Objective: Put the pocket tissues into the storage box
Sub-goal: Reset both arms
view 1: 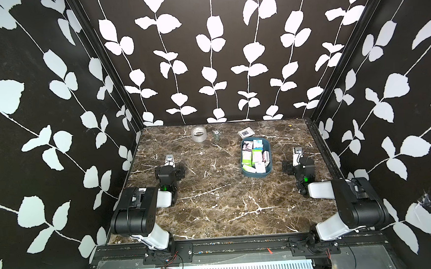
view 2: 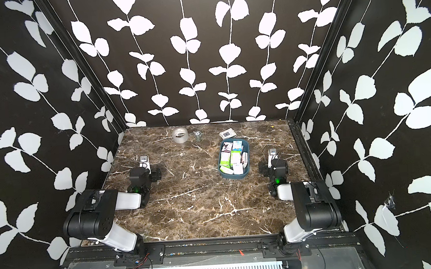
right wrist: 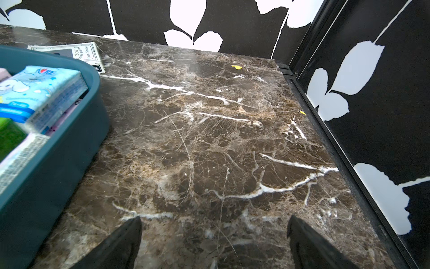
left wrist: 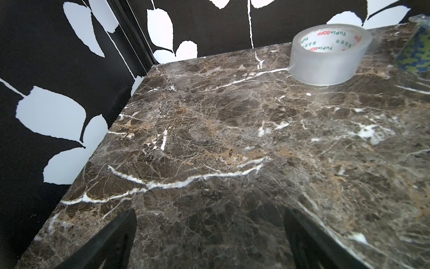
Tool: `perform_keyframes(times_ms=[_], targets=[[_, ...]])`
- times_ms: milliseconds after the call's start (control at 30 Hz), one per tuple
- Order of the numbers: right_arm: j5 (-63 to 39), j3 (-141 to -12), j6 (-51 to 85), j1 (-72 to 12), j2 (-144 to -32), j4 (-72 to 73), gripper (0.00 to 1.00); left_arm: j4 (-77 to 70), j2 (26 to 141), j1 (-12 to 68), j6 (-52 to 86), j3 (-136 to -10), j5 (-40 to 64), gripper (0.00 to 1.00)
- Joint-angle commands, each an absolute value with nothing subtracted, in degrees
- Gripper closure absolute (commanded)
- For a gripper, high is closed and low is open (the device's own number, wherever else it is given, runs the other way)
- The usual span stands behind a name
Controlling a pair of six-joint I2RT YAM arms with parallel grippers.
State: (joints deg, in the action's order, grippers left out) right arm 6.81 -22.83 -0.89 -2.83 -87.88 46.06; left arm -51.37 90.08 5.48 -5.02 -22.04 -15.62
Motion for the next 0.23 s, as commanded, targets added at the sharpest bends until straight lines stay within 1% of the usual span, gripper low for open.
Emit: perform_keyframes(times_ms=[0, 200], targets=[[6.56, -22.89, -1.09, -2.39, -87.43, 48.35, 0.01, -52.4, 88.99, 5.48, -5.45, -22.23, -15.34, 0.01], [6.57, -22.86, -1.09, -2.37, -87.43, 48.39, 0.01, -52.32, 88.95, 5.52, -5.41, -22.24, -15.23, 0.01]])
